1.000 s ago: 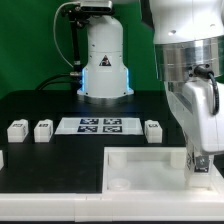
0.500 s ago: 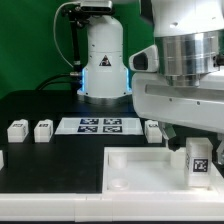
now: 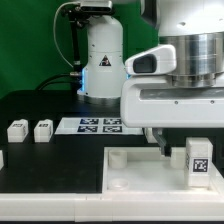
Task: Assemble one leg
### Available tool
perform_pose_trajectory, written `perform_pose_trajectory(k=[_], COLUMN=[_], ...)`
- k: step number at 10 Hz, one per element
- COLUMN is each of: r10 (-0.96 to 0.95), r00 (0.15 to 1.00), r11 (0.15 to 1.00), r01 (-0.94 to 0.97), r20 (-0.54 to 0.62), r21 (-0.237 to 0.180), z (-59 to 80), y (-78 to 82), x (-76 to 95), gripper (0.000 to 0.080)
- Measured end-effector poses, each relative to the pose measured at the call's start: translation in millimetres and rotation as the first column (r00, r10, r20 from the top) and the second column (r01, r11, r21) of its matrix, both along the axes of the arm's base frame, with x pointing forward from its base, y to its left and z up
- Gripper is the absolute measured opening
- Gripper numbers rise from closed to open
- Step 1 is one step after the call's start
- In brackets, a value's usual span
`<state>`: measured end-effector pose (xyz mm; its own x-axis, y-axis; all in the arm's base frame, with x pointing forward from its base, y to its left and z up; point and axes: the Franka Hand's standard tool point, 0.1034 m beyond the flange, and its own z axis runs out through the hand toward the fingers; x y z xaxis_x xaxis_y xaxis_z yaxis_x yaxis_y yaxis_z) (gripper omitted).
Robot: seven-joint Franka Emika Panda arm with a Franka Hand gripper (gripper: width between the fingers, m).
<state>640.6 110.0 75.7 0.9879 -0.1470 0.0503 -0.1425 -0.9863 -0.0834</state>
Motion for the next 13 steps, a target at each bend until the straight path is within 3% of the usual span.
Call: perform_pose_trajectory(k=[2, 4, 5, 6, 8, 10, 12, 13], r10=[-0.018, -0.099, -0.201, -0.264, -0.503, -0.782, -0.976, -0.988], r00=[1.0, 0.995, 0.979, 0.964, 0.862, 0.616, 0.17, 0.068], r11=[1.0, 0.995, 0.979, 0.964, 0.862, 0.619, 0.183, 0.083], r01=[0.018, 0.099, 0.202, 0.265, 0.505, 0.785, 0.979, 0.991], r20=[-0.002, -0.009, -0.019, -0.026, -0.054, -0.097, -0.138, -0.14], r21=[0.004, 0.014, 0.02, 0.023, 0.03, -0.007, -0.086, -0.105], z=[-0.2, -0.3, -0.4, -0.6, -1.1, -0.9, -1.3, -1.2], y=[0.7, 1.3, 2.0, 1.7, 0.6, 1.1, 2.3, 0.9], x=[-0.2, -0.4, -0.5, -0.6, -0.6, 0.4, 2.9, 3.1], gripper=[0.0649, 0.0376, 0.0376, 0.0291, 0.0291, 0.0291, 0.0291, 0.0292])
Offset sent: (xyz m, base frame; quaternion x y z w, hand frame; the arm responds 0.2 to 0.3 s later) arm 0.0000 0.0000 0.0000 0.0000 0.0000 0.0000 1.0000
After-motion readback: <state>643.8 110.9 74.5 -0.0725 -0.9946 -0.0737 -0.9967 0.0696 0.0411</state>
